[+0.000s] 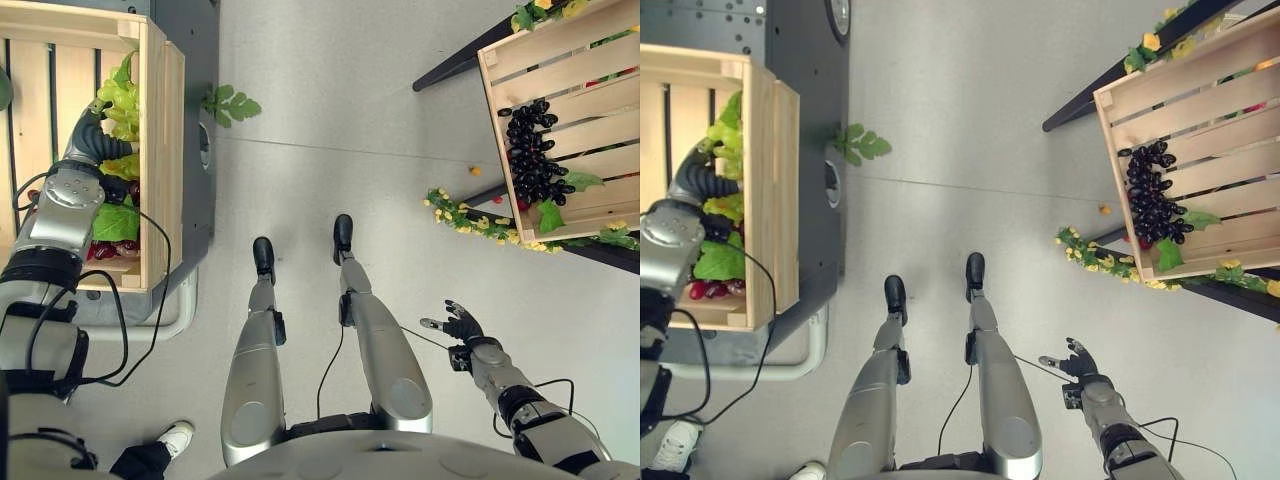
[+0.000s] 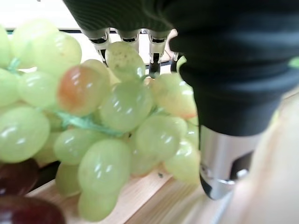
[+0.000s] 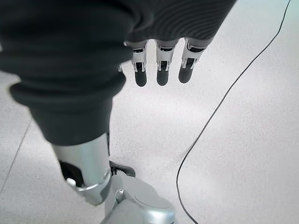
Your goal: Pick up the fruits from the basket on one side to the basket on the other side
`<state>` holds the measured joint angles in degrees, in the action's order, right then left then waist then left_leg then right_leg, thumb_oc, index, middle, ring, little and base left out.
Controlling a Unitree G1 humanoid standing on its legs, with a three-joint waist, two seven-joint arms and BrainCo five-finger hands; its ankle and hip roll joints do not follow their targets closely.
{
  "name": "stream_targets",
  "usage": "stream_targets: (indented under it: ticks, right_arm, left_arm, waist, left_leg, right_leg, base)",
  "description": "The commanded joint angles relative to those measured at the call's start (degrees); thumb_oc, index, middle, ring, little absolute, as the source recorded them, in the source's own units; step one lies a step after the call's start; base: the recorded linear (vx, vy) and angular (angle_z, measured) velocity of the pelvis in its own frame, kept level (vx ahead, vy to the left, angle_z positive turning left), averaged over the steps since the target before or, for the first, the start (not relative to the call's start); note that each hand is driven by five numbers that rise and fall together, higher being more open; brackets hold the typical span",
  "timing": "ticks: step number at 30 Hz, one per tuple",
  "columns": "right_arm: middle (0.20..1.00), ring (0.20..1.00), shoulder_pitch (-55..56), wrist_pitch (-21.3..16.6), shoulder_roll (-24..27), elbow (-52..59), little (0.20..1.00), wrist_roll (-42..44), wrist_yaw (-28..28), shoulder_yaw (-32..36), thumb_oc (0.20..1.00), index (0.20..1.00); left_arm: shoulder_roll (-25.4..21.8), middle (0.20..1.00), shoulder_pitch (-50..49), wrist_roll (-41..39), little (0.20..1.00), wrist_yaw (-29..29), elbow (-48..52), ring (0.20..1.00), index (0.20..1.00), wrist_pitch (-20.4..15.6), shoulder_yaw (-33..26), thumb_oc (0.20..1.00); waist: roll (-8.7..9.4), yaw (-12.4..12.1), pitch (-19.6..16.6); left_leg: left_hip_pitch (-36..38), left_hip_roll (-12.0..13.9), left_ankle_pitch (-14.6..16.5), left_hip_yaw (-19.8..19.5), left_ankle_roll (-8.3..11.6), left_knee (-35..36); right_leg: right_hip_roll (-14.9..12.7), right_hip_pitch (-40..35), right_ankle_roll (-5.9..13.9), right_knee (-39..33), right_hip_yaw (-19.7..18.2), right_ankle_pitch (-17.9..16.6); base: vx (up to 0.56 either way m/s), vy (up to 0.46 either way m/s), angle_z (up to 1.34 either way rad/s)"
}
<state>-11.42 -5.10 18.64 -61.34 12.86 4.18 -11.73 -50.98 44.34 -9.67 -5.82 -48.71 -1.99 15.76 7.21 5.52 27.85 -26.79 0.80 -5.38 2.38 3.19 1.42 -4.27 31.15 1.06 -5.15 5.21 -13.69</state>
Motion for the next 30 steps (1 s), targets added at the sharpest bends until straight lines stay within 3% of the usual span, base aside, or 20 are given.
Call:
stream_targets:
  ticks: [1,10,11,13,30]
  right_arm:
    - [1.0,1.0,2.44,-0.27,1.27,-0.55,1.0,-0.53,0.91,-1.13,1.0,1.0]
    - [1.0,1.0,1.31,-0.31,1.32,-1.63,1.0,-0.03,1.74,-1.38,1.0,1.0]
    - [1.0,1.0,1.21,-0.29,1.36,-1.74,1.0,-0.01,1.89,-1.38,1.0,1.0]
    - [1.0,1.0,1.08,-0.29,1.32,-2.07,1.0,0.02,2.08,-1.44,1.0,1.0]
    - [1.0,1.0,0.85,-0.59,1.48,-1.43,1.0,0.47,2.56,-1.88,1.0,1.0]
  left_arm:
    - [1.56,1.0,0.69,3.41,1.0,-0.91,-2.19,1.0,1.0,0.13,1.17,1.0]
    - [7.21,1.0,2.87,0.35,1.0,-0.71,-6.4,1.0,1.0,0.19,1.54,1.0]
    - [7.77,0.918,2.88,-0.17,0.918,-0.67,-6.56,0.918,0.918,0.14,1.43,0.918]
    - [8.69,0.2,3.26,-0.93,0.2,-1.01,-7.25,0.2,0.2,0.17,1.04,0.2]
    - [10.39,0.2,5.99,-2.09,0.2,-2.06,-9.97,0.2,0.2,0.11,1.11,0.2]
  waist:
    - [0.65,0.55,-0.28]
    - [1.36,1.04,0.07]
    - [1.41,1.06,0.09]
    - [1.47,1.1,0.07]
    - [2.09,1.69,-0.07]
  left_leg:
    - [-3.17,-1.72,-3.05,-2.44,-1.31,3.58]
    - [-3.83,-1.61,-3.17,-2.39,-1.28,3.58]
    - [-3.87,-1.64,-3.16,-2.41,-1.28,3.58]
    - [-3.94,-1.65,-3.2,-2.45,-1.28,3.58]
    - [-4.26,-1.43,-3.2,-2.46,-1.26,3.58]
  right_leg:
    - [-0.97,1.65,8.01,0.15,-0.49,-0.19]
    - [-0.74,2.36,7.88,0.15,-0.43,-0.4]
    - [-0.72,2.39,7.85,0.15,-0.43,-0.41]
    - [-0.72,2.4,7.79,0.15,-0.41,-0.45]
    - [-0.46,2.92,7.56,0.15,-0.57,-0.71]
  base:
    - [0.0,0.0,0.0]
    - [-0.01,-0.002,0.02]
    - [0.0,0.0,0.0]
    - [0.0,0.0,0.0]
    - [0.0,0.0,0.0]
